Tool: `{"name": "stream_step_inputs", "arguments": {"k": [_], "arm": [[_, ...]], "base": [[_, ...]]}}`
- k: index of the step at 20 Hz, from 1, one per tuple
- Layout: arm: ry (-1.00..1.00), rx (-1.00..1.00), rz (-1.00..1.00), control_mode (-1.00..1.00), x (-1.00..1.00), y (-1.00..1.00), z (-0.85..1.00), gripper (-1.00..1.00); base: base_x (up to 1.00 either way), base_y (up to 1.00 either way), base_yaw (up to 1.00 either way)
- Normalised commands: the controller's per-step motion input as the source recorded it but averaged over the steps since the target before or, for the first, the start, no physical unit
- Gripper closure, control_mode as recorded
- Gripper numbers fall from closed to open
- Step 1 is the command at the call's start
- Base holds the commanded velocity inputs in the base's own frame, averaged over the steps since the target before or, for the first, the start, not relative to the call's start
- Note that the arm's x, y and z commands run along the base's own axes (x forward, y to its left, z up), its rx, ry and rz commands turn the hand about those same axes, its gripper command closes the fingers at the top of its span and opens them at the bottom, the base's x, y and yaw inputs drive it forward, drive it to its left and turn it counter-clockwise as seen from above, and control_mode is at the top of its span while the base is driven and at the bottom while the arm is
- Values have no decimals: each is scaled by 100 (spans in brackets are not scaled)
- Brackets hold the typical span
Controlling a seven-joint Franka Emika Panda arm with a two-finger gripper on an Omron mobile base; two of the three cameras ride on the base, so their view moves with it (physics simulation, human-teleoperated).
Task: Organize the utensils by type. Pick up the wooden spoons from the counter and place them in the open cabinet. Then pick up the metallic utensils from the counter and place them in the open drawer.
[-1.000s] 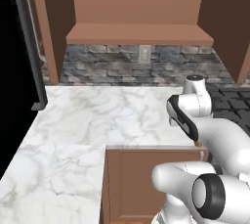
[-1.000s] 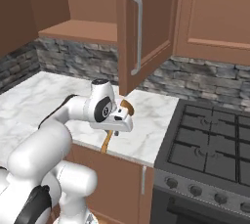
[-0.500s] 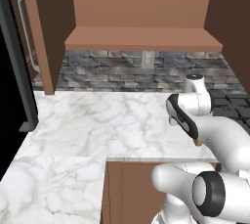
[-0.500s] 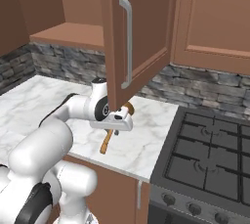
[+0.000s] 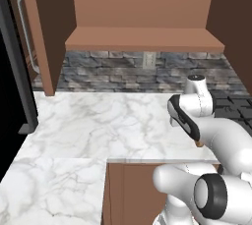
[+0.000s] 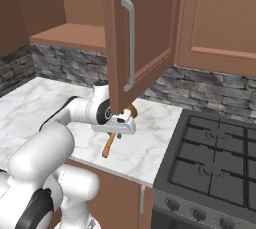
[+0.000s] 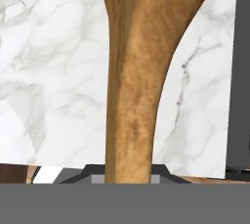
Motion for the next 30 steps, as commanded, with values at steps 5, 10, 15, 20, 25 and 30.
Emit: {"name": "stream_step_inputs", "arguments": {"k": [5,10,15,20,25,30], "arm": [[0,0,0,100,0,0,0,100],[0,0,0,100,0,0,0,100],[0,0,0,100,0,0,0,100],[-1,0,0,-100,0,1,0,100],[-18,-5,0,-100,-1,15,21,100],[-21,-28,3,-100,0,37,39,100]], "base": [[5,0,0],[0,0,0],[0,0,0],[0,0,0],[0,0,0],[0,0,0]]}}
